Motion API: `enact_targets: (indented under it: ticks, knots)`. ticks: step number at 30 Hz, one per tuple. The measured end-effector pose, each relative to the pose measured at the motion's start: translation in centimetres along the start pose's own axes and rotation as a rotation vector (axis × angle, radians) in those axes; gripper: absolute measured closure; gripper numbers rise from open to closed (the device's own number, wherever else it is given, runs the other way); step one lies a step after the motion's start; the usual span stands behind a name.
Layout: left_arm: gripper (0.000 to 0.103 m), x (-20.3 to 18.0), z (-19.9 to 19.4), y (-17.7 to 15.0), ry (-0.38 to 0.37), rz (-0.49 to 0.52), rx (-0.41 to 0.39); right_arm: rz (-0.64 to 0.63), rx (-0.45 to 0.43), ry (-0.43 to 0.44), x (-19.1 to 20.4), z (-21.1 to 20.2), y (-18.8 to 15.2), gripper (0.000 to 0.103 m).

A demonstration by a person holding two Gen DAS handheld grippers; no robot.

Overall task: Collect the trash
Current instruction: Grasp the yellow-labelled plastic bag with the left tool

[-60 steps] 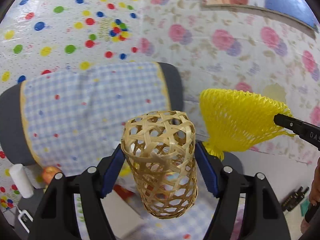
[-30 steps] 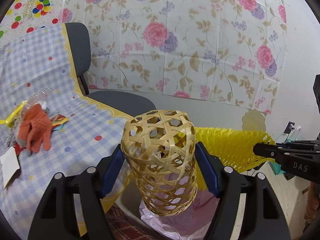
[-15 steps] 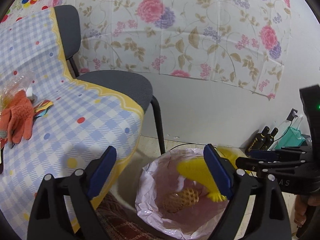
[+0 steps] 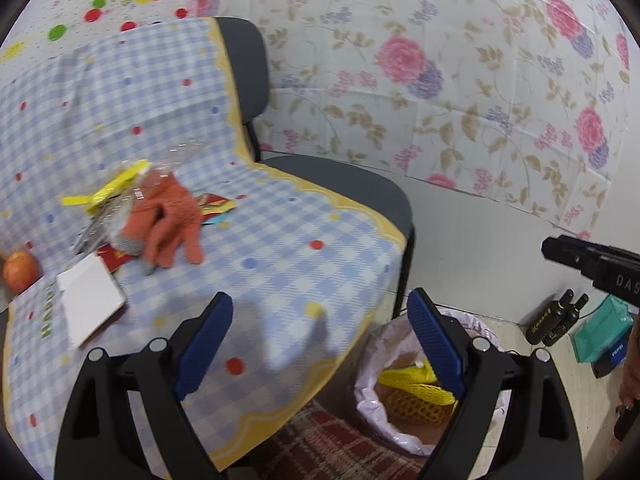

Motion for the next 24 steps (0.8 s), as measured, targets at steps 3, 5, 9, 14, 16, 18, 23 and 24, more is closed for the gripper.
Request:
enact_targets:
  ticks: [3,5,9,14,16,18,23,24]
  knots:
    - [0.017,2.3,-1.1,0.2,0.041,-0.033,-0.002,-0.070,-0.025,0.072,3.4,0.2,1.6,0.072]
    - [0.017,4.6,-1.9,0.5,0.078,-0.071,-0.005,-0.110,-0.027,0.122,5.5,0.7,2.3,0.072]
    - [0.016,9.4,-3.5,1.0,0.166,-0.137,-0.031,-0.159,-0.015,0.214,9.6,2.0,3.5,0.072]
    - [0.015,15.2,-4.5,2.3,0.279,-0.180,-0.066,-0.212,-0.019,0.262,13.8,3.4,5.6,0.065]
    - [0.015,17.5,-4.4,3.2,0.318,-0.192,-0.074,-0.240,-0.018,0.264,15.2,4.2,6.5,0.058]
    - [0.015,19.3,-4.0,4.2,0.345,-0.195,-0.079,-0.269,-0.017,0.263,16.2,5.0,7.2,0.055]
    - [0.014,21.4,-2.6,6.7,0.355,-0.215,-0.084,-0.288,-0.027,0.251,17.9,7.2,9.8,0.052]
    - [0.014,21.5,-2.1,7.7,0.352,-0.213,-0.091,-0.289,-0.032,0.243,18.0,7.5,10.3,0.052]
Point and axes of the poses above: each gripper's, at about its wrist camera, not at the fingertips, and z roughly the way its jaws point, x to its left, y to its top, the point moved 10 cm from there along z, roughly the way its jaws point, and after that the axes turned 7 degrees about -z, right-handed, at the moved point
